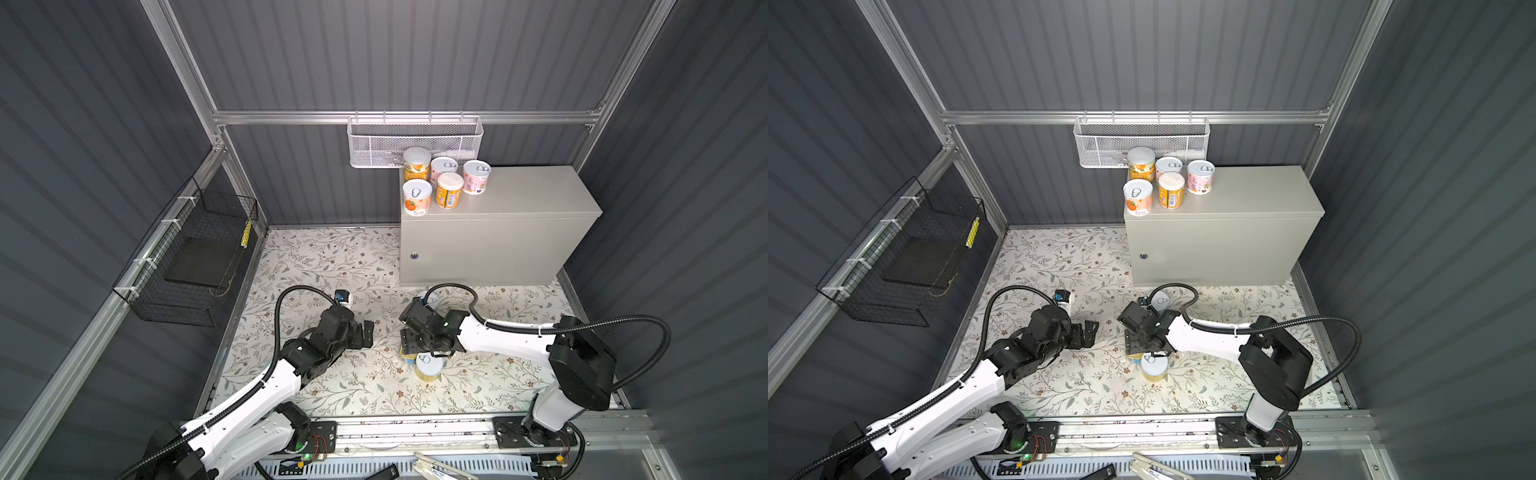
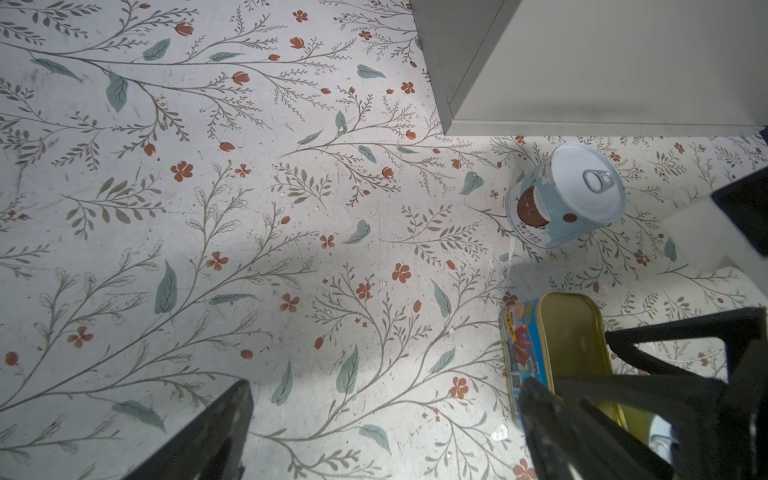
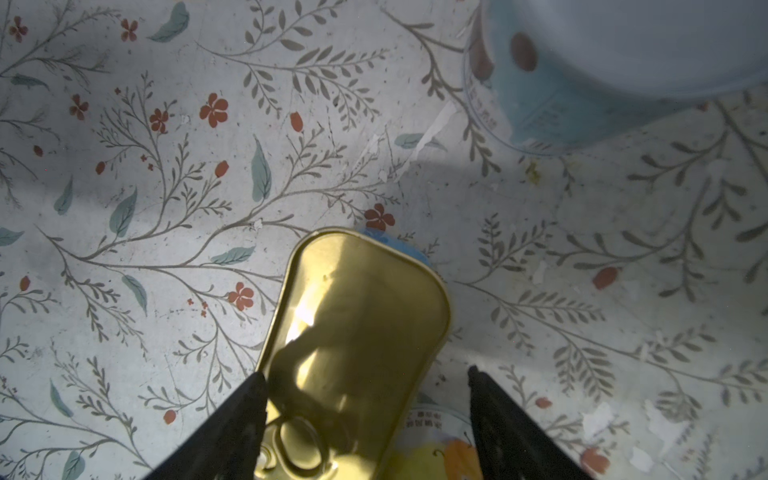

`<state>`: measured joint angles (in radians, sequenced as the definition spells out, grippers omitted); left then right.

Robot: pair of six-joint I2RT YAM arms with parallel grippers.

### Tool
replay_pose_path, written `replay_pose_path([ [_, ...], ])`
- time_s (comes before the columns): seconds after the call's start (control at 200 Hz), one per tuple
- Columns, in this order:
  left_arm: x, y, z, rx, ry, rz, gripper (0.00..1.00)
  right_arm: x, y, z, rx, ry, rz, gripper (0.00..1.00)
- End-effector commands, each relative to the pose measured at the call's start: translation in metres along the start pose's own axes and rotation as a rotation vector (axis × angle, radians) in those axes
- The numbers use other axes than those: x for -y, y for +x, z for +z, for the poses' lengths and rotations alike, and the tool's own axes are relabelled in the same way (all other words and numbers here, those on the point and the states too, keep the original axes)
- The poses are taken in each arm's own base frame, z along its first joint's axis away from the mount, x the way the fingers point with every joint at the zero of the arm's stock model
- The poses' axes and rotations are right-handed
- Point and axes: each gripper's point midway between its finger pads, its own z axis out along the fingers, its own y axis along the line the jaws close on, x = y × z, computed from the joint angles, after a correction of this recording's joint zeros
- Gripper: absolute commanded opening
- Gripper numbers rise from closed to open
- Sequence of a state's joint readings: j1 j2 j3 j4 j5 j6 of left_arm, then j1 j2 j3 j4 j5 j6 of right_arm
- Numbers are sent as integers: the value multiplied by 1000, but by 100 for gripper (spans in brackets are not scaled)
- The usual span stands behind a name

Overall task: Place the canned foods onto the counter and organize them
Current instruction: 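Lower the right gripper over the gold tin while the left gripper hovers nearby, then close the right gripper on the gold tin's narrow ends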

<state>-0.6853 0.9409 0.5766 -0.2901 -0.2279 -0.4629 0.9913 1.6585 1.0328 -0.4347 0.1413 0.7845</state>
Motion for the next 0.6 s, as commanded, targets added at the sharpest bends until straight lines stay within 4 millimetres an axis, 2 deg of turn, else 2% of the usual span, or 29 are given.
replay_pose_path([
  [0.0,1,5,6,-20,13,0,100,-14,-5,-2,5,-46,0,77],
  [0.11,2,5,8,-27,13,1,100,-18,-3,-2,1,-70,6,79],
  [0.335,5,5,10,-33,20,-5,100,-33,-12,1,28,-127,-12,81],
  [0.595,2,2,5,-25,6,1,100,-38,-17,9,15,-92,-60,80],
])
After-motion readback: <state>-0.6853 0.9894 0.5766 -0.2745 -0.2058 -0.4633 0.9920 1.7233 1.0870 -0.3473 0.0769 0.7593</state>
